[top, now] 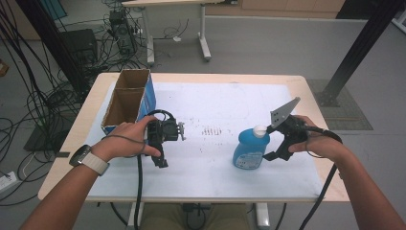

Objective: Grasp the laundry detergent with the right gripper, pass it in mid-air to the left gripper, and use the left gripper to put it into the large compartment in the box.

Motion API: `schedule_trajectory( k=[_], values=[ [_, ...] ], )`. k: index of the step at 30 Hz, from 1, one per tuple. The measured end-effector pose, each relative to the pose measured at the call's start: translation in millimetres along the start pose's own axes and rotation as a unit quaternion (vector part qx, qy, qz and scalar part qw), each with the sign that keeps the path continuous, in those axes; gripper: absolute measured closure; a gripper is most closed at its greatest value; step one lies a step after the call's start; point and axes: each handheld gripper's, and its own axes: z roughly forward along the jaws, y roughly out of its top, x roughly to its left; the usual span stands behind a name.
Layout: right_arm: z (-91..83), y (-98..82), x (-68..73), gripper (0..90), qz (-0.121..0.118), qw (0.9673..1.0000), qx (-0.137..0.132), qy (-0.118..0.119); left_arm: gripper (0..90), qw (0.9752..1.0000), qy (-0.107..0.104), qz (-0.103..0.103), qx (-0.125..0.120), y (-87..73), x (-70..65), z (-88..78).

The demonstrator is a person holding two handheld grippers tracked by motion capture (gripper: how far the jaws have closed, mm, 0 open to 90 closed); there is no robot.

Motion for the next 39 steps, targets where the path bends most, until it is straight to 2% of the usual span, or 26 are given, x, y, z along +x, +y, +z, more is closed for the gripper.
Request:
schedule_trajectory(
  k=[39],
  values=[
    [7.4,-6.4,-1.4,8.6,0.008,0.9998,-0.018,-0.005,10.4,1.0000,-0.001,-0.002,-0.002,-0.7,0.0,0.5]
  ],
)
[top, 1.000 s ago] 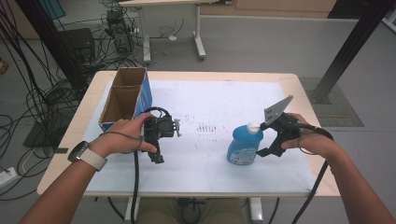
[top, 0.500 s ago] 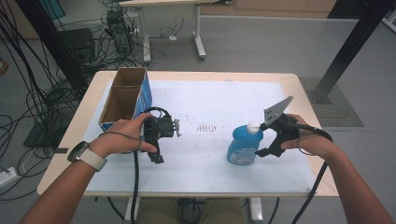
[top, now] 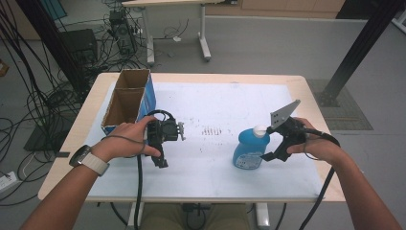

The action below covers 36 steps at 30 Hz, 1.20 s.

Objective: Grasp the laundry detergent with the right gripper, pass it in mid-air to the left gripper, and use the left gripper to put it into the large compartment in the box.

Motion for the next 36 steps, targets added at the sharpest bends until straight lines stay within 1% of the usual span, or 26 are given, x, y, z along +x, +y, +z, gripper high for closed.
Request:
schedule_trajectory(
  k=[15,36],
  values=[
    [3.9,-2.9,0.5,8.7,0.003,1.0000,-0.006,0.002,10.4,1.0000,0.000,0.000,-0.001,-0.2,-0.4,0.8],
    [7.5,-6.6,1.3,8.7,0.008,0.9998,-0.020,-0.001,10.4,1.0000,0.000,-0.002,-0.001,0.0,-0.7,0.7]
  ],
)
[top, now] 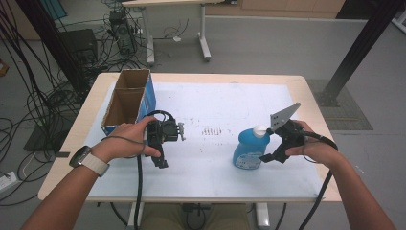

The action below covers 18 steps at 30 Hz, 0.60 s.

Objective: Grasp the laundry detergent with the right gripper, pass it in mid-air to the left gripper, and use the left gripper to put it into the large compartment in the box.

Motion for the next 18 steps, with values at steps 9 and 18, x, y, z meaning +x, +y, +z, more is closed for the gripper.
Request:
schedule_trajectory(
  k=[9,18],
  values=[
    [2.2,-2.5,0.1,8.7,0.003,1.0000,-0.006,-0.001,10.4,1.0000,0.000,0.002,0.001,0.7,0.3,0.3],
    [5.1,-3.8,0.4,8.7,0.003,1.0000,-0.009,0.000,10.4,1.0000,0.001,0.001,0.000,0.3,0.2,0.1]
  ],
)
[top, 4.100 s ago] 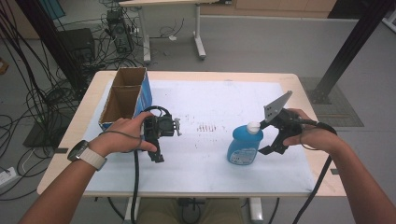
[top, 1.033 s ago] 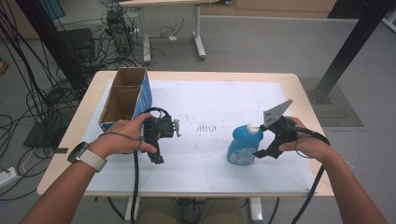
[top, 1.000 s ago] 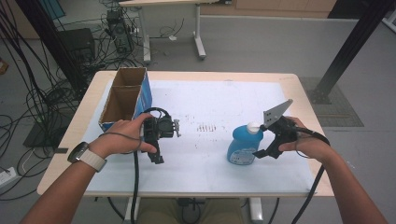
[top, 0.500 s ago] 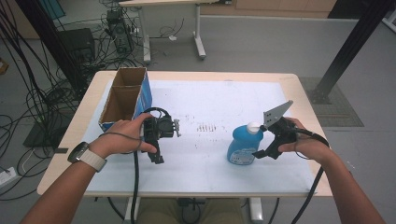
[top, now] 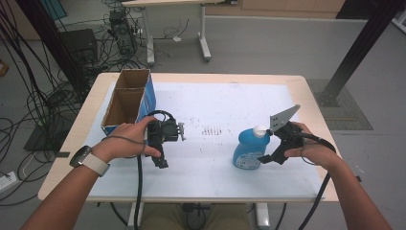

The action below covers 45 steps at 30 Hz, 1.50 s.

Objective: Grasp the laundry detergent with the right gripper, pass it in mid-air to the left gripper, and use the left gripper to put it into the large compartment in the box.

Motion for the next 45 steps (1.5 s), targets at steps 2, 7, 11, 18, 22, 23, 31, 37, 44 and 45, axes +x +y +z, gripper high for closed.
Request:
schedule_trajectory(
  k=[2,7,11,18,22,23,31,37,44,45],
  values=[
    [-0.2,0.1,-0.2,8.6,-0.001,1.0000,-0.002,-0.001,10.4,1.0000,0.000,-0.001,-0.001,0.0,-0.2,0.0],
    [-0.6,0.1,0.1,8.7,0.001,1.0000,-0.005,0.000,10.5,1.0000,0.000,0.000,0.000,0.0,-0.1,0.0],
    [-0.1,-0.1,0.6,8.8,0.000,1.0000,-0.009,-0.002,10.4,1.0000,0.000,-0.001,-0.001,-0.3,-0.2,0.0],
    [2.1,-1.0,0.6,8.8,-0.001,1.0000,-0.009,0.000,10.4,1.0000,0.000,0.001,0.001,0.1,-0.4,-0.3],
    [2.0,-1.8,0.5,8.8,0.001,0.9999,-0.011,-0.002,10.5,1.0000,0.000,-0.001,-0.001,-0.2,-0.5,-0.2],
    [1.8,-2.1,0.6,8.8,0.001,0.9999,-0.014,-0.002,10.5,1.0000,0.000,-0.001,0.000,-0.2,-0.5,-0.2],
    [2.9,-3.7,0.8,8.8,0.002,0.9999,-0.017,-0.003,10.4,1.0000,0.000,-0.001,-0.001,0.4,-0.7,-0.1],
    [4.3,-4.6,0.9,8.8,0.004,0.9998,-0.017,-0.002,10.4,1.0000,0.000,0.000,-0.001,0.3,-0.5,0.0],
    [5.7,-5.1,0.7,8.8,0.004,0.9998,-0.020,-0.001,10.5,1.0000,0.001,-0.002,-0.003,-0.3,-0.3,0.2],
    [5.7,-5.2,0.6,8.8,0.004,0.9998,-0.021,-0.001,10.5,1.0000,0.001,-0.002,-0.003,-0.3,-0.4,0.3]
  ],
)
